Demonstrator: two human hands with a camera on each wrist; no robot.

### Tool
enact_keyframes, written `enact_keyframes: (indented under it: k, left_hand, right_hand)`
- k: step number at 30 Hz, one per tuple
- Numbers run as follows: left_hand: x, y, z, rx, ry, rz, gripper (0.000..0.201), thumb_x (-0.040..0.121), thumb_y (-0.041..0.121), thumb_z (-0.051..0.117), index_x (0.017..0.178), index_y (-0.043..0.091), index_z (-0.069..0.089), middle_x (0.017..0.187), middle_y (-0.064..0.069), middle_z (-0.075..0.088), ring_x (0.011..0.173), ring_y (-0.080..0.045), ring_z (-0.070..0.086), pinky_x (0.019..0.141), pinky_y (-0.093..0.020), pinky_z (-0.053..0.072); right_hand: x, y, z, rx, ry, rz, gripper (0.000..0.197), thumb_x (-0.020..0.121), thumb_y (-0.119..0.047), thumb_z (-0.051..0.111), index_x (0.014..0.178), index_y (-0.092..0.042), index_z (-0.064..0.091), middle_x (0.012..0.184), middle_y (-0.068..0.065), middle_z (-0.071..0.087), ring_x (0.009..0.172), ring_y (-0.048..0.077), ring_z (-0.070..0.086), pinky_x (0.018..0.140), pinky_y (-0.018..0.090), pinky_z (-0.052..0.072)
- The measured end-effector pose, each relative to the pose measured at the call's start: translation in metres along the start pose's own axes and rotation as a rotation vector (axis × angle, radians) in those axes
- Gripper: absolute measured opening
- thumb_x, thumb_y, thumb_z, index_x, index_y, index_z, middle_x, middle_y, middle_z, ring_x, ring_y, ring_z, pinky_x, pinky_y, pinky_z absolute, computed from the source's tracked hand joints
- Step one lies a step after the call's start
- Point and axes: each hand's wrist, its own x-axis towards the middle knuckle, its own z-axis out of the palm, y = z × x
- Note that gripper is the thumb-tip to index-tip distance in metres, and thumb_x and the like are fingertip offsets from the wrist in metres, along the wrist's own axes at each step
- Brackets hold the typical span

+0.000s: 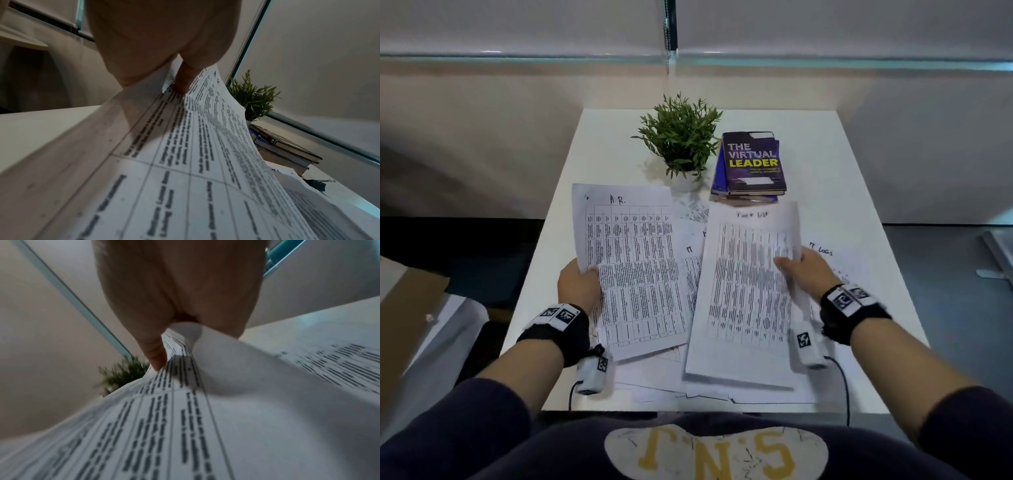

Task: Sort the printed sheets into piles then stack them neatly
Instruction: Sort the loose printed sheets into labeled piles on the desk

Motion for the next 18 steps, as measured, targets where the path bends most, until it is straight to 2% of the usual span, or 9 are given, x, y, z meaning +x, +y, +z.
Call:
enact_keyframes:
  k: [2, 3, 4, 5, 7, 10, 13, 15, 18]
  left_hand:
    - [-0.004, 0.0, -0.002, 0.006, 0.002, 0.003, 0.029, 0.097, 0.012, 0.048, 0.122, 0.003, 0.06, 0.115, -0.019, 0.063, 0.097, -0.031, 0.057, 0.082, -0.034, 0.045]
    - [-0.005, 0.0, -0.003, 0.011, 0.001, 0.007, 0.03, 0.097, 0.011, 0.048, 0.124, 0.003, 0.06, 0.116, -0.019, 0.063, 0.096, -0.03, 0.056, 0.081, -0.033, 0.043]
    - [-0.007, -0.001, -0.005, 0.018, 0.001, 0.011, 0.03, 0.098, 0.011, 0.048, 0.124, 0.003, 0.06, 0.115, -0.018, 0.063, 0.094, -0.028, 0.055, 0.08, -0.032, 0.042]
    - [-0.009, -0.001, -0.007, 0.025, 0.003, 0.015, 0.031, 0.098, 0.01, 0.047, 0.125, 0.003, 0.059, 0.114, -0.017, 0.063, 0.093, -0.026, 0.054, 0.079, -0.031, 0.041]
    - [-0.011, -0.002, -0.011, 0.027, 0.012, 0.018, 0.03, 0.098, 0.009, 0.047, 0.124, 0.003, 0.06, 0.11, -0.014, 0.062, 0.091, -0.024, 0.053, 0.078, -0.03, 0.041]
    - [-0.01, -0.005, -0.017, 0.011, 0.022, 0.016, 0.029, 0.097, 0.009, 0.047, 0.122, 0.004, 0.061, 0.107, -0.012, 0.062, 0.091, -0.026, 0.054, 0.078, -0.032, 0.042]
    - [-0.009, -0.008, -0.021, -0.003, 0.039, 0.012, 0.027, 0.097, 0.011, 0.047, 0.12, 0.005, 0.062, 0.106, -0.012, 0.062, 0.092, -0.027, 0.055, 0.081, -0.034, 0.044]
    - [-0.01, -0.009, -0.021, -0.009, 0.04, 0.007, 0.026, 0.097, 0.011, 0.047, 0.118, 0.005, 0.062, 0.103, -0.013, 0.062, 0.092, -0.029, 0.057, 0.078, -0.034, 0.044]
    - [-0.008, -0.009, -0.019, -0.004, 0.023, 0.014, 0.028, 0.097, 0.012, 0.049, 0.121, 0.006, 0.061, 0.108, -0.015, 0.065, 0.099, -0.034, 0.06, 0.085, -0.039, 0.049]
  right_hand:
    - [0.008, 0.016, 0.021, -0.112, -0.035, 0.013, 0.022, 0.098, -0.028, 0.057, 0.081, -0.015, 0.052, 0.073, 0.002, 0.055, 0.07, 0.022, 0.053, 0.059, 0.028, 0.045]
    - [0.014, 0.024, 0.031, -0.148, -0.036, 0.021, 0.018, 0.098, -0.029, 0.057, 0.084, -0.019, 0.052, 0.076, 0.002, 0.057, 0.072, 0.023, 0.054, 0.063, 0.032, 0.05]
    - [0.02, 0.031, 0.038, -0.159, -0.048, 0.039, 0.011, 0.098, -0.03, 0.057, 0.092, -0.021, 0.056, 0.083, 0.003, 0.062, 0.075, 0.023, 0.057, 0.073, 0.038, 0.054]
    - [0.024, 0.036, 0.043, -0.166, -0.068, 0.05, 0.017, 0.097, -0.033, 0.058, 0.107, -0.019, 0.059, 0.095, 0.006, 0.066, 0.081, 0.024, 0.059, 0.081, 0.041, 0.054]
    - [0.036, 0.048, 0.05, -0.202, -0.098, 0.111, 0.056, 0.089, -0.04, 0.069, 0.133, -0.011, 0.051, 0.124, 0.012, 0.062, 0.102, 0.029, 0.061, 0.089, 0.041, 0.05]
    - [0.041, 0.057, 0.06, -0.285, -0.059, 0.191, 0.112, 0.055, -0.06, 0.087, 0.141, -0.004, 0.041, 0.138, 0.018, 0.052, 0.121, 0.035, 0.055, 0.099, 0.047, 0.048]
    - [0.03, 0.057, 0.074, -0.489, -0.034, 0.25, 0.112, 0.064, -0.047, 0.088, 0.146, -0.001, 0.027, 0.143, 0.022, 0.039, 0.129, 0.039, 0.045, 0.104, 0.047, 0.044]
    - [0.023, 0.053, 0.082, -0.441, -0.036, 0.287, 0.114, 0.067, -0.035, 0.089, 0.149, -0.003, 0.017, 0.147, 0.024, 0.032, 0.131, 0.042, 0.043, 0.104, 0.047, 0.044]
    - [0.026, 0.051, 0.09, -0.239, -0.023, 0.322, 0.11, 0.071, -0.01, 0.087, 0.149, -0.004, 0.009, 0.128, 0.024, 0.05, 0.106, 0.035, 0.059, 0.084, 0.041, 0.055]
